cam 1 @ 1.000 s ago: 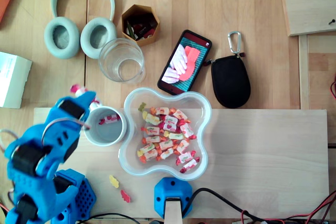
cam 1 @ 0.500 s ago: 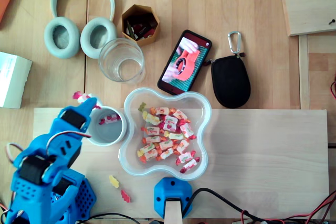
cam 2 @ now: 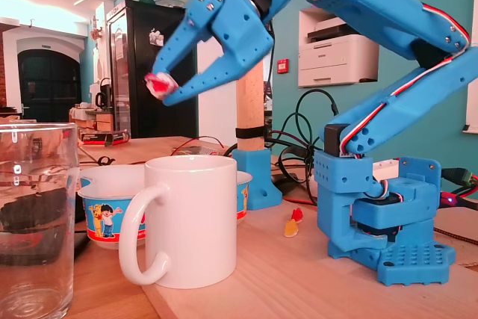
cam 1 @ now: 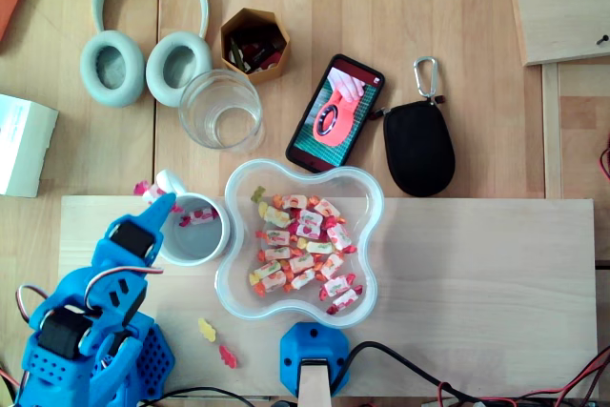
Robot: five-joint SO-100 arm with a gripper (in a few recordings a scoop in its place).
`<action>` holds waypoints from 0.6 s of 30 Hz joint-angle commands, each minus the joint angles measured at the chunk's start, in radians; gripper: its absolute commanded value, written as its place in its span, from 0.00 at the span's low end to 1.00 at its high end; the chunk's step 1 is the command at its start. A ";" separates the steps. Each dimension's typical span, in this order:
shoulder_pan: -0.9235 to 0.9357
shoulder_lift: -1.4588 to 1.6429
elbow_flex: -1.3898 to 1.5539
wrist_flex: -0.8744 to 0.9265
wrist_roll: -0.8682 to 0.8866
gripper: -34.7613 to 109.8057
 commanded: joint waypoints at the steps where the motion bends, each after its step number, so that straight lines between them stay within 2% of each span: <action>1: 0.017 0.063 0.054 0.008 0.014 0.22; 13: 0.021 0.130 0.153 0.012 0.014 0.22; 18: 0.144 0.130 0.184 0.015 0.023 0.22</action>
